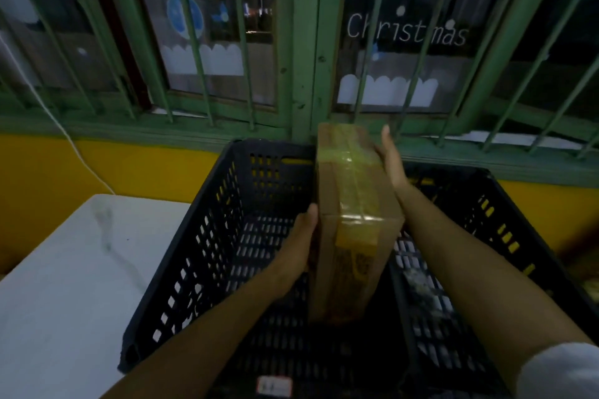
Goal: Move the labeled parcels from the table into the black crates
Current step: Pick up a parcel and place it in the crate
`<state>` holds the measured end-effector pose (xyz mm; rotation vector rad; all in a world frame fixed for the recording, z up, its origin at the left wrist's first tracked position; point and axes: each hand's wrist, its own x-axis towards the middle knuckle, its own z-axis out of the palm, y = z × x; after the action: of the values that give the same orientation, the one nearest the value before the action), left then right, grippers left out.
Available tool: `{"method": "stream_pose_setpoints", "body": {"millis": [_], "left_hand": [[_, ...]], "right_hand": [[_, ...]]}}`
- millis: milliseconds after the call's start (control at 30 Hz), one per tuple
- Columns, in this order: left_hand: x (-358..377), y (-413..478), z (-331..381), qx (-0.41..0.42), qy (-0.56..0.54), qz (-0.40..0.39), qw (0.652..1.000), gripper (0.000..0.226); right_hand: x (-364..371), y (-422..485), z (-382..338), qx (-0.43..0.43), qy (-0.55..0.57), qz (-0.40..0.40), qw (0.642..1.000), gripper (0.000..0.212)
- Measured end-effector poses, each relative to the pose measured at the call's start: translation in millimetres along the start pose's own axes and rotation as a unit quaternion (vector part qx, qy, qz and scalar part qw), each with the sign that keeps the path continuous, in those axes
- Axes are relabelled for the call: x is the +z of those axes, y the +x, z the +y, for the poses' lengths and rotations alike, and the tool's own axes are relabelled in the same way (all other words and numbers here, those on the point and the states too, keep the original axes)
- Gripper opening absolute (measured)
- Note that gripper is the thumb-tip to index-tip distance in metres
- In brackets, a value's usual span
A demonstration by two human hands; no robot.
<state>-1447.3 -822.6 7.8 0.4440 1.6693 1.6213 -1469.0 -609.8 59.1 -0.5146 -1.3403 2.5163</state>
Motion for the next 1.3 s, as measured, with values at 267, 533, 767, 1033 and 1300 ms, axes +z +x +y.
{"method": "stream_pose_setpoints", "body": {"millis": [267, 533, 767, 1033, 1300], "left_hand": [[-4.2, 31.0, -12.6, -0.069, -0.041, -0.055, 0.995, 0.055], [-9.3, 28.9, -10.9, -0.046, -0.007, -0.082, 0.996, 0.072], [-27.7, 20.8, -15.2, -0.115, -0.02, -0.111, 0.987, 0.083], [-16.7, 16.9, -9.7, -0.101, -0.011, -0.126, 0.987, 0.078], [-56.3, 23.5, 27.5, -0.083, 0.054, -0.045, 0.994, 0.033]], "right_hand": [[-20.1, -13.8, 32.1, -0.095, -0.309, 0.136, 0.937, 0.04], [-17.9, -23.1, 34.7, -0.143, -0.495, 0.155, 0.843, 0.05], [-13.0, -35.6, 56.3, -0.147, -0.374, 0.213, 0.89, 0.039], [-18.5, -46.4, 50.8, -0.13, -0.366, 0.231, 0.892, 0.04], [30.8, -46.7, 71.8, -0.119, -0.355, 0.224, 0.9, 0.044]]}}
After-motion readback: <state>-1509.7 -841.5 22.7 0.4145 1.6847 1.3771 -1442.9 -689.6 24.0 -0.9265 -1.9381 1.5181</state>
